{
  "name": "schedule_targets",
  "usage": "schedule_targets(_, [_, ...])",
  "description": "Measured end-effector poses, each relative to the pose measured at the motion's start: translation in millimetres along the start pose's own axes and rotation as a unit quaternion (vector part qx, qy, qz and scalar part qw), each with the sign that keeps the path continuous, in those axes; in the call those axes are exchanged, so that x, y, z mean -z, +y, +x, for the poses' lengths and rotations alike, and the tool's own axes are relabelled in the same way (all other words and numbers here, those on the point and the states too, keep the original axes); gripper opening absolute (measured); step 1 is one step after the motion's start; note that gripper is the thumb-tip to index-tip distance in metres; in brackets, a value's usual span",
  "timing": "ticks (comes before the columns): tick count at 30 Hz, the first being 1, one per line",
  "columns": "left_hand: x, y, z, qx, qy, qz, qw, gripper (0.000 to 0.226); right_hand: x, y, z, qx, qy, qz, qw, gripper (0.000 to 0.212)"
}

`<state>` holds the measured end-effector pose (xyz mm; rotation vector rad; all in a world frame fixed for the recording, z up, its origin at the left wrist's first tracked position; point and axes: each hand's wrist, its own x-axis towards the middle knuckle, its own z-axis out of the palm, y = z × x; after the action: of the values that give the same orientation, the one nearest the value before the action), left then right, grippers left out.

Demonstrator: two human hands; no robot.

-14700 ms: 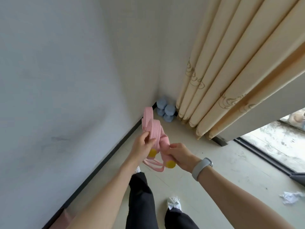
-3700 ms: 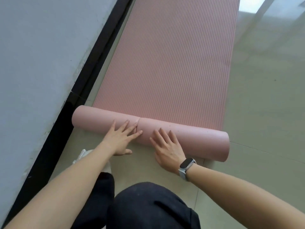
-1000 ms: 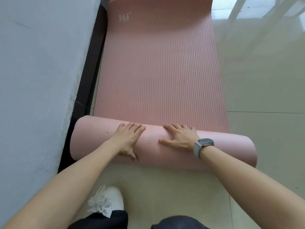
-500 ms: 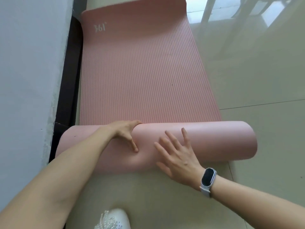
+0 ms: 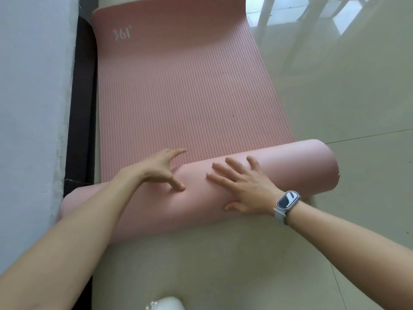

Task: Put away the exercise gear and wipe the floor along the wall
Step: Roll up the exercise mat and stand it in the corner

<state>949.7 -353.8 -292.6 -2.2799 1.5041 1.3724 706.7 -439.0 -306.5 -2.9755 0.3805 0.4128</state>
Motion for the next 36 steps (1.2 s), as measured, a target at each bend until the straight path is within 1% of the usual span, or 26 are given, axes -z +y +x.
schedule_targets(1, [2,2,-6,-0.013,0.081,0.041,0.996,0.09,7,9,11,-0.001,-0.02,0.029,0.999,0.092])
schedule_targets(2, [0,6,-13,-0.03,0.182,0.077,0.98,0.072,15,17,23,-0.01,-0.058,0.066,0.996,0.088])
schedule_targets(3, [-9,9,-21,-0.049,0.295,0.107,0.948,0.053,23,25,35,-0.022,-0.087,0.094,0.992,0.086])
schedule_targets(4, [-23,12,-27,-0.064,0.38,0.126,0.914,0.045,31,32,47,-0.037,-0.11,0.112,0.987,0.084])
schedule_targets(5, [-40,14,-32,-0.078,0.428,0.144,0.889,0.046,37,37,58,-0.057,-0.124,0.121,0.983,0.082])
schedule_targets(6, [-56,14,-36,-0.089,0.434,0.176,0.879,0.054,41,41,66,-0.084,-0.127,0.123,0.981,0.078])
schedule_targets(8, [-81,5,-33,-0.092,0.371,0.256,0.888,0.085,43,40,75,-0.153,-0.075,0.114,0.979,0.066])
schedule_targets(10, [-77,-9,-18,-0.093,0.314,0.279,0.903,0.116,40,28,73,-0.187,0.064,0.042,0.979,0.052])
schedule_targets(11, [-65,-13,-7,-0.087,0.296,0.273,0.911,0.122,35,19,70,-0.178,0.132,0.0,0.975,0.045])
schedule_targets(12, [-47,-16,2,-0.083,0.283,0.26,0.92,0.121,27,9,65,-0.162,0.169,-0.027,0.972,0.042])
schedule_targets(13, [-27,-18,12,-0.083,0.256,0.243,0.932,0.119,20,-4,60,-0.148,0.162,-0.034,0.975,0.042])
schedule_targets(14, [-5,-18,21,-0.075,0.215,0.231,0.946,0.117,14,-15,56,-0.143,0.126,-0.031,0.981,0.047])
schedule_targets(16, [31,-13,27,-0.074,0.176,0.254,0.948,0.115,11,-28,55,-0.166,0.044,-0.017,0.985,0.06])
schedule_targets(18, [38,-11,22,-0.083,0.227,0.287,0.927,0.107,24,-21,68,-0.179,-0.024,0.002,0.984,0.063])
schedule_targets(19, [30,-9,16,-0.081,0.288,0.282,0.911,0.098,32,-13,78,-0.183,-0.06,0.024,0.981,0.063])
schedule_targets(20, [18,-9,7,-0.088,0.343,0.241,0.904,0.086,45,-6,92,-0.193,-0.095,0.046,0.976,0.063])
schedule_targets(21, [7,-11,-6,-0.1,0.363,0.202,0.904,0.077,59,1,106,-0.206,-0.121,0.058,0.969,0.062])
schedule_targets(22, [-3,-16,-17,-0.098,0.354,0.194,0.91,0.077,73,7,121,-0.217,-0.142,0.068,0.963,0.06])
schedule_targets(23, [-9,-24,-24,-0.083,0.322,0.208,0.92,0.084,86,10,134,-0.223,-0.158,0.073,0.959,0.057])
schedule_targets(25, [-12,-36,-28,-0.068,0.2,0.242,0.947,0.102,106,15,148,-0.226,-0.194,0.068,0.952,0.053])
schedule_targets(26, [-6,-41,-28,-0.063,0.157,0.248,0.954,0.108,113,14,149,-0.218,-0.216,0.063,0.95,0.053])
schedule_targets(27, [2,-45,-24,-0.064,0.147,0.235,0.959,0.112,119,15,146,-0.202,-0.235,0.053,0.949,0.053])
schedule_targets(29, [23,-50,-7,-0.071,0.164,0.213,0.961,0.116,130,16,138,-0.156,-0.255,0.026,0.954,0.057])
schedule_targets(31, [55,-52,11,-0.068,0.174,0.24,0.953,0.118,137,20,135,-0.121,-0.263,0.007,0.957,0.06])
schedule_targets(33, [87,-51,23,-0.06,0.177,0.293,0.938,0.111,134,23,140,-0.088,-0.266,-0.01,0.96,0.063])
schedule_targets(36, [127,-50,41,-0.016,0.183,0.287,0.94,0.095,117,37,161,-0.087,-0.223,-0.012,0.971,0.073])
